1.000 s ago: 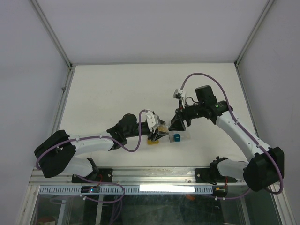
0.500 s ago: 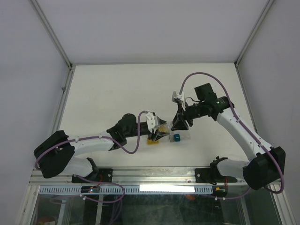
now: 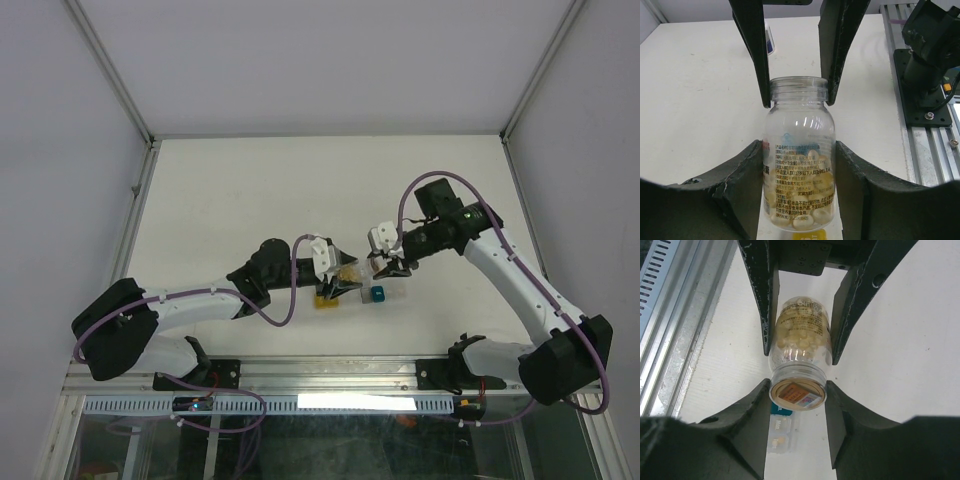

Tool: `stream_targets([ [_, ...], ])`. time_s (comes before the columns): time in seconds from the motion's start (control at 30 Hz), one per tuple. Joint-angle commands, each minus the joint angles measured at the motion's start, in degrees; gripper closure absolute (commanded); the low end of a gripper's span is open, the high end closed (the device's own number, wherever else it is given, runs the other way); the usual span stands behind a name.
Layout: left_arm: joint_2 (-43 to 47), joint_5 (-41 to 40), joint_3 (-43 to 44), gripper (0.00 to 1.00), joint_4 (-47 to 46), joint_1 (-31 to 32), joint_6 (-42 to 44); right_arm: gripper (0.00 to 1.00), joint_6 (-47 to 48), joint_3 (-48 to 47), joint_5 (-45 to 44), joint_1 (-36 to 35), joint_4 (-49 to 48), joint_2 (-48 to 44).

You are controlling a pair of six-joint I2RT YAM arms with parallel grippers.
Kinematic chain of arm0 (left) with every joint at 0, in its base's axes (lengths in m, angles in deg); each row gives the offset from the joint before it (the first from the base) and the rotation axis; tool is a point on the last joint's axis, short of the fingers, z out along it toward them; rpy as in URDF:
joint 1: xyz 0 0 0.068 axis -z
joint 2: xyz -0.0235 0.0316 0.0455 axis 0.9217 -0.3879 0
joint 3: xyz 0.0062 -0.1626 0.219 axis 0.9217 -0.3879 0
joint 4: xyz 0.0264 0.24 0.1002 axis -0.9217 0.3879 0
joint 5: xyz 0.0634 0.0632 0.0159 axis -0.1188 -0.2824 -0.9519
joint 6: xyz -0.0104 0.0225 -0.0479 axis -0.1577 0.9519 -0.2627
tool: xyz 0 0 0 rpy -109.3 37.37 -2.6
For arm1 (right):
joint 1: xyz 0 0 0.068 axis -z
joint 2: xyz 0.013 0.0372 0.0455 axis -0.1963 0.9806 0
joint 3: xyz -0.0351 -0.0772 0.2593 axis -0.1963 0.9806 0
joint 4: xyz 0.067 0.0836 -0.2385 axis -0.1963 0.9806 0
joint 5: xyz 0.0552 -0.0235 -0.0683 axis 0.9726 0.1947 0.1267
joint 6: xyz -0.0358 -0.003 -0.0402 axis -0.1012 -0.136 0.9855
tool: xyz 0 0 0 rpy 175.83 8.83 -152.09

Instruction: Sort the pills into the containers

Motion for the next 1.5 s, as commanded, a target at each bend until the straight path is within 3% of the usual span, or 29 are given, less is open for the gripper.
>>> stream_targets([
  [0.0,0.05,2.99,1.05,1.00,1.08,-0.43,-1.59,0.59,-0.37,-0.71,6.14,-1.03,-6.71,-3.26],
  [0.07,-0.08,2.54,0.88,1.00,0.57,-0.50,-1.81,0.36,-7.30,1.26,5.62,-1.06,-10.67,-5.86],
  [0.17,-0.06,1.85,0.34,1.00,-0.25,-0.52,-2.02,0.16,-19.70,3.71,3.01,-0.86,-18.11,-9.95],
  [0.3,0.14,0.71,-0.59,1.00,-2.02,-0.52,-2.55,0.12,-30.13,5.12,4.43,1.65,-19.36,-13.44],
  [0.43,0.24,-0.94,-1.56,1.00,-5.07,-0.52,-3.99,0.09,-52.94,8.95,2.69,4.13,-27.50,-15.15],
  [0.5,0.19,-1.23,-1.86,1.00,-6.19,-0.52,-4.75,0.10,-61.87,9.97,-0.32,4.74,-29.12,-14.05],
  [0.6,0.01,-1.58,-1.68,1.00,-6.78,-0.52,-5.11,0.11,-66.10,5.99,-1.87,5.38,-23.22,-9.44],
  [0.7,-0.25,-1.65,-1.66,1.00,-7.34,-0.50,-5.32,0.11,-66.34,2.93,-1.92,5.33,-17.47,-4.53],
  [0.83,-0.34,-1.71,-1.62,1.00,-7.69,-0.48,-5.64,0.12,-67.61,3.84,-1.62,4.81,-18.28,-2.88],
  [1.2,0.16,-2.95,-1.60,1.00,-6.89,-0.52,-5.44,0.27,-66.91,3.74,-1.85,2.46,-16.91,-2.76],
  [1.37,0.33,-2.91,-1.64,1.00,-6.80,-0.52,-5.49,0.44,-66.07,3.25,-1.77,1.88,-16.49,-2.17],
  [1.47,0.33,-2.80,-1.68,1.00,-6.58,-0.52,-5.51,0.61,-64.68,2.86,-1.45,1.86,-16.17,-2.27],
])
